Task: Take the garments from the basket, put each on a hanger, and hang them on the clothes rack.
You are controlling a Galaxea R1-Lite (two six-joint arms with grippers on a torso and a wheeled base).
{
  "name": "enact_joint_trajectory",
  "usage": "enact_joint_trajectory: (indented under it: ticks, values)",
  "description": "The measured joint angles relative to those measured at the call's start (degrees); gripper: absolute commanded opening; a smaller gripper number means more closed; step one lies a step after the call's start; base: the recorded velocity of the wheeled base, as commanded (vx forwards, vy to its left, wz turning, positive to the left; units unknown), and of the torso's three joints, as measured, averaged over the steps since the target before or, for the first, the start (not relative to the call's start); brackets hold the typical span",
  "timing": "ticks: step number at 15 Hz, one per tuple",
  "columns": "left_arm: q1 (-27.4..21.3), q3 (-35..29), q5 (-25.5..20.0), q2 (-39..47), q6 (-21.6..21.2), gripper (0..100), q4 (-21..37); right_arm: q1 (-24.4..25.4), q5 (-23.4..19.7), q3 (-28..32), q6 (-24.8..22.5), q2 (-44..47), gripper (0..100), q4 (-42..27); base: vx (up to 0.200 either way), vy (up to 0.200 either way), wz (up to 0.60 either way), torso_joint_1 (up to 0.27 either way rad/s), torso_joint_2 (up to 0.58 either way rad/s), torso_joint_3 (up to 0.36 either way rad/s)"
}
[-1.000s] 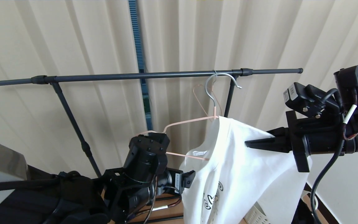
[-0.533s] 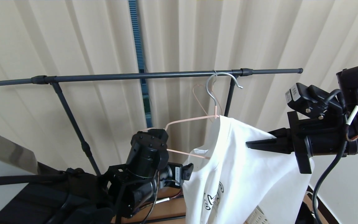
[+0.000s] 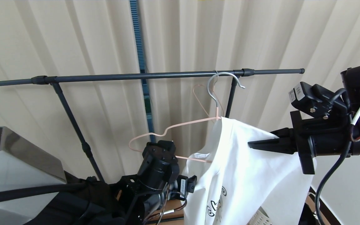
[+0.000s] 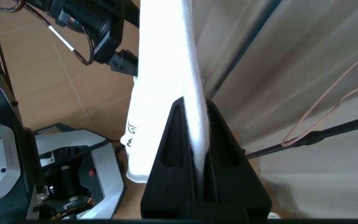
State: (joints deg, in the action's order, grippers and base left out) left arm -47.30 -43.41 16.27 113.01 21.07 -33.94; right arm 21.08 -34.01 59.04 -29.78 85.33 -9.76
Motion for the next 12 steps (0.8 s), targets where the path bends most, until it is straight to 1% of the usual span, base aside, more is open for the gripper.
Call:
enact_joint_trajectory:
  ticks: [1, 2, 6, 9, 11, 12]
  values:
    - [-0.1, 0.1, 0.0, 0.4, 0.0, 100, 0.0, 0.0, 0.0, 0.0, 0.0, -0.1, 0, 0.0, 0.000, 0.000, 0.00, 0.000, 0.00, 0.000]
    - [-0.1, 0.2, 0.1, 0.6, 0.0, 0, 0.0, 0.0, 0.0, 0.0, 0.0, -0.2, 0, 0.0, 0.000, 0.000, 0.00, 0.000, 0.00, 0.000]
    - [-0.1, 0.8, 2.6, 0.3, -0.2, 0, -0.1, -0.5, 0.0, -0.1, 0.0, -0.1, 0, 0.0, 0.000, 0.000, 0.00, 0.000, 0.00, 0.000]
    - [0.2, 4.0, 2.8, -2.2, -0.3, 0, -1.6, -1.3, 0.0, -0.1, -0.1, 0.2, 0, 0.0, 0.000, 0.000, 0.00, 0.000, 0.00, 0.000]
    - [1.6, 6.1, 2.9, -4.2, -0.5, 0, -3.3, -1.5, 0.1, -0.4, -0.4, 0.4, 0, 0.0, 0.000, 0.000, 0.00, 0.000, 0.00, 0.000]
    - [2.4, 6.8, 2.9, -5.1, -0.4, 0, -3.3, -1.5, 0.2, -0.5, -0.5, 0.5, 0, 0.0, 0.000, 0.000, 0.00, 0.000, 0.00, 0.000]
